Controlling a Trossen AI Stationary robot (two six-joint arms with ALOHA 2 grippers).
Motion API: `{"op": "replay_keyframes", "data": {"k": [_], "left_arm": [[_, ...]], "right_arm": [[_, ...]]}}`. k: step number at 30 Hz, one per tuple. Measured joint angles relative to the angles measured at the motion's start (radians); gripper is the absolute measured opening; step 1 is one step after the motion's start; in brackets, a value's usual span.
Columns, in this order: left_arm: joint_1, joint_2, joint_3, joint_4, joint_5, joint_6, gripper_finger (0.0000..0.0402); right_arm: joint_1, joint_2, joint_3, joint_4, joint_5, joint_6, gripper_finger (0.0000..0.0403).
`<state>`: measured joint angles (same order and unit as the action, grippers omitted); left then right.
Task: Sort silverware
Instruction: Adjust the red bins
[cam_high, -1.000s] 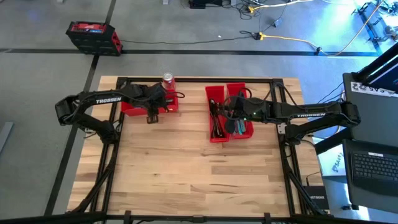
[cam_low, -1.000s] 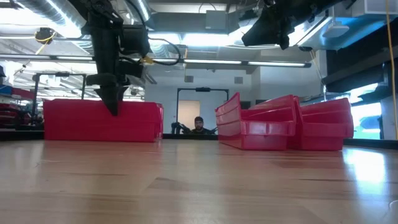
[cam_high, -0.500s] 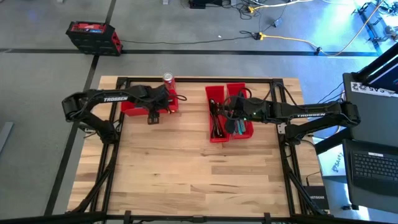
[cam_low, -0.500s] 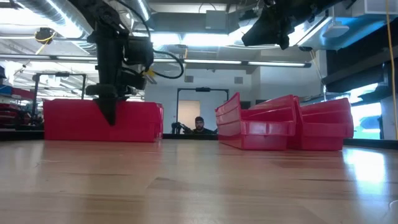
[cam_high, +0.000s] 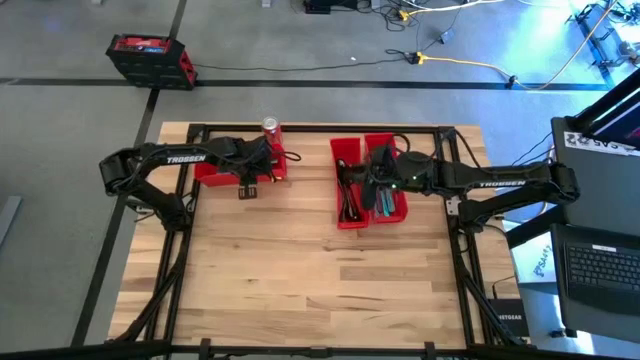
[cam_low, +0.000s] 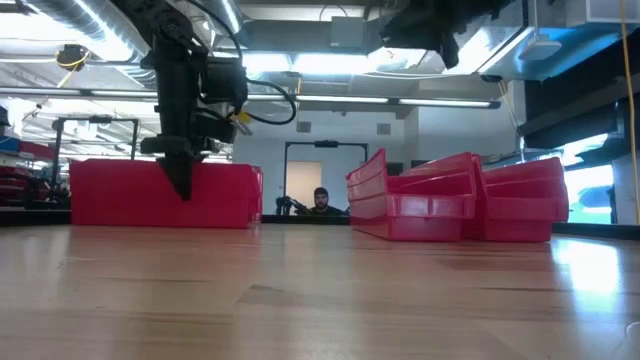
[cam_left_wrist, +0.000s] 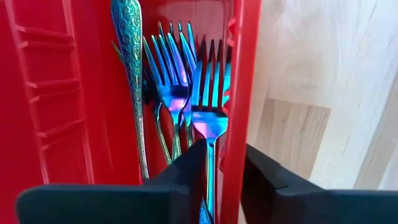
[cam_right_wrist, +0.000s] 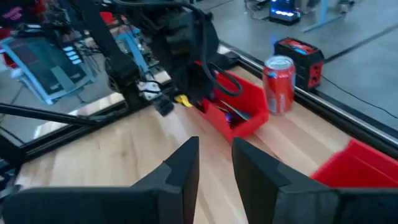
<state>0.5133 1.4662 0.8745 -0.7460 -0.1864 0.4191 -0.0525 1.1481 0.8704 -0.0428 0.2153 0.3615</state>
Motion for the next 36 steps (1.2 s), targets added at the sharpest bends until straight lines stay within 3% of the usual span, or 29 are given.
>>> {"op": "replay_keyframes", "data": {"k": [7, 26, 36], "left_arm": [[0.000, 0.000, 0.000, -0.008, 0.028, -0.018, 0.0006], [-0.137, -0.002, 0.000, -0.009, 0.098, -0.075, 0.0000], [-0.258, -0.002, 0.005, -0.034, 0.109, 0.140, 0.0000]], "right_arm": [[0.000, 0.000, 0.027, -0.010, -0.003, -0.028, 0.0081], [0.000, 0.000, 0.045, 0.099, -0.051, -0.025, 0.0081], [0.000, -0.001, 0.130, 0.094, -0.051, -0.051, 0.0081]]}}
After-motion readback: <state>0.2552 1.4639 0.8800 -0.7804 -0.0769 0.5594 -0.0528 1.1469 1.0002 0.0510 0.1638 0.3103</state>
